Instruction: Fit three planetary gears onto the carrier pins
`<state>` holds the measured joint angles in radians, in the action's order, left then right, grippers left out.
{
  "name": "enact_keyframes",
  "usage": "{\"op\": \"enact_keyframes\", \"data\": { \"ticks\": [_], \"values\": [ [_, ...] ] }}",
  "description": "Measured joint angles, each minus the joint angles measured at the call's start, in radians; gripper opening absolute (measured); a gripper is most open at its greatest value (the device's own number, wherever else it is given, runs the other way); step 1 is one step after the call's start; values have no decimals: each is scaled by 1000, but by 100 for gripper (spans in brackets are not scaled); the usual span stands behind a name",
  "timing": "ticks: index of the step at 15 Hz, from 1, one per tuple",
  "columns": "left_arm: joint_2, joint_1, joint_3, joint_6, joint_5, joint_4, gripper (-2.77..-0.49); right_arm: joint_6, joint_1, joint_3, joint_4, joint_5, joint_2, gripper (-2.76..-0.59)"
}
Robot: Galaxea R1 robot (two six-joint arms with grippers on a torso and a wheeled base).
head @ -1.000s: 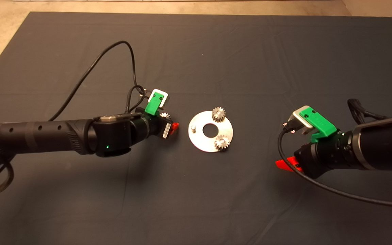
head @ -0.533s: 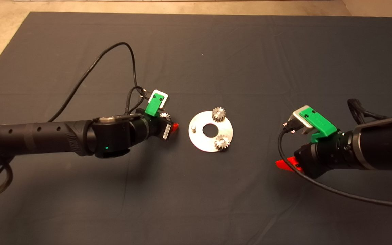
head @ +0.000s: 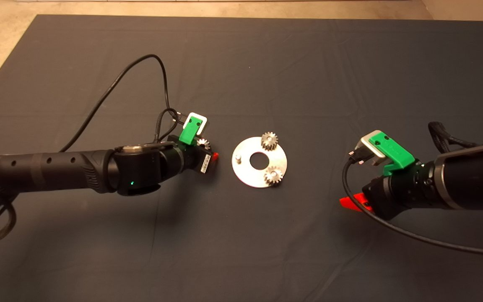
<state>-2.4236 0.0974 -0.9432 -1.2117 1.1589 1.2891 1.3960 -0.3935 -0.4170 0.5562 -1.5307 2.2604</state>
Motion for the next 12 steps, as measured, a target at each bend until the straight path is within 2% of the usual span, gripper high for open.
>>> {"op": "enact_keyframes", "data": {
  "ticks": [2, 4, 9, 11, 12],
  "values": [
    [0, 0, 0, 0, 0, 0, -156, 0, 0, 0, 0, 0, 0, -115],
    [0, 0, 0, 0, 0, 0, -156, 0, 0, 0, 0, 0, 0, -115],
    [0, 0, 0, 0, 0, 1, -185, 0, 0, 0, 0, 0, -2, -115],
    [0, 0, -2, 0, -1, 1, -189, 0, 0, 0, 0, 0, -3, -115],
    [0, 0, -5, 0, -1, 1, -199, 0, 0, 0, 0, 0, -3, -115]
  ]
}}
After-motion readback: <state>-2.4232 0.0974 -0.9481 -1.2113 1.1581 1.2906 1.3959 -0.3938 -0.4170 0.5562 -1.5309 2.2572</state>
